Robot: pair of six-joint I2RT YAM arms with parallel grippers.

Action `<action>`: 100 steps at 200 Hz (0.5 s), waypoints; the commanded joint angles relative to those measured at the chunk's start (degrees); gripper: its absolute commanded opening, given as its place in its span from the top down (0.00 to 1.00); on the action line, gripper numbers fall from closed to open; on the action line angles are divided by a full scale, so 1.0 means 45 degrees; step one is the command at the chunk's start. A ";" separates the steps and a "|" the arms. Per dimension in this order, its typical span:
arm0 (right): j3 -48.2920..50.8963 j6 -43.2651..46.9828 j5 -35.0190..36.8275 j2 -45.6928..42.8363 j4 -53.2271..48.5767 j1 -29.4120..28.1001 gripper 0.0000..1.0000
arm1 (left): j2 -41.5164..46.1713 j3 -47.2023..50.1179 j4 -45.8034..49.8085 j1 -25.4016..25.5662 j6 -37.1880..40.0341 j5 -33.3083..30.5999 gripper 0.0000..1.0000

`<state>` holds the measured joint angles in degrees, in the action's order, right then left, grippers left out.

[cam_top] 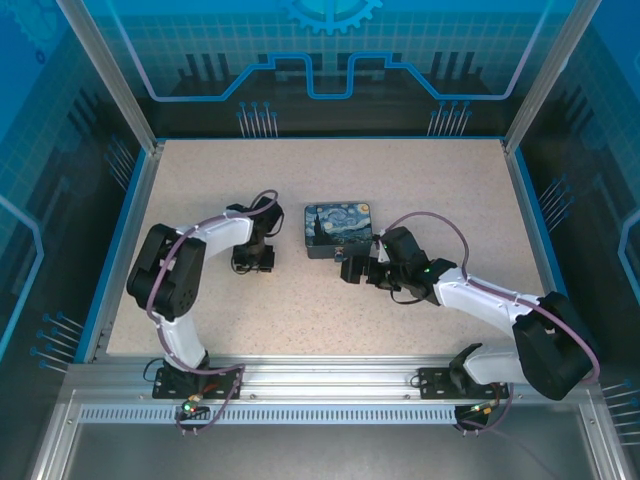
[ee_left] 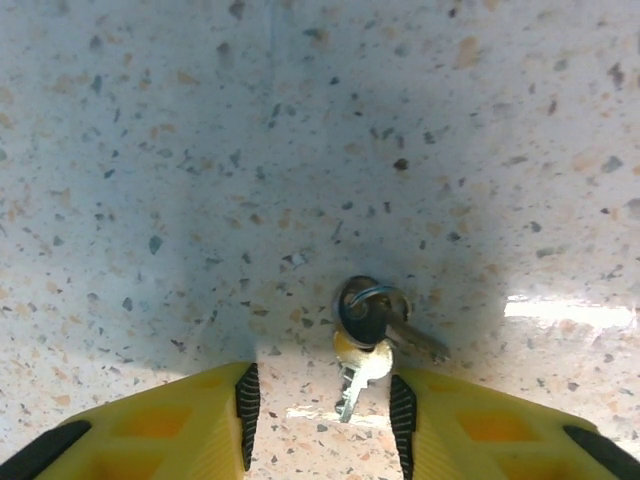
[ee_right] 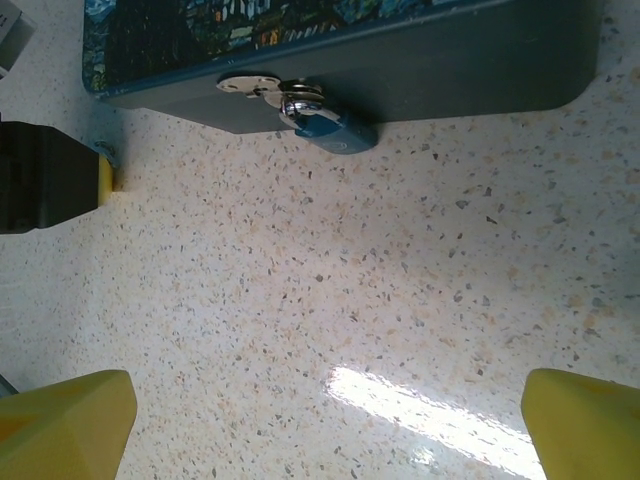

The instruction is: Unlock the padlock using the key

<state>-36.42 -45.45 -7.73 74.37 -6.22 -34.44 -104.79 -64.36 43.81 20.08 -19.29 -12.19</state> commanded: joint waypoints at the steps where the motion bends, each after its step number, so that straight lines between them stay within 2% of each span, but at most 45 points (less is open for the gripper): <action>1: -0.0285 -0.0011 0.0190 -0.0309 -0.0404 0.0114 0.00 | -0.0710 -0.0336 -0.0727 0.0014 0.0204 -0.0183 0.62; 54: -0.0126 -0.0085 0.0204 -0.0387 -0.0420 0.0108 0.00 | -0.0795 -0.0420 -0.0857 0.0024 0.0481 -0.0048 0.77; 100: -0.0089 -0.0027 0.0029 -0.0525 -0.0454 0.0118 0.00 | -0.0643 -0.0289 -0.0991 0.0014 0.0676 0.0281 1.00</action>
<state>-36.42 -45.45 -7.53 73.56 -7.05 -34.44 -105.80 -65.91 44.34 20.53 -17.19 -10.26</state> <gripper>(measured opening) 0.996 0.051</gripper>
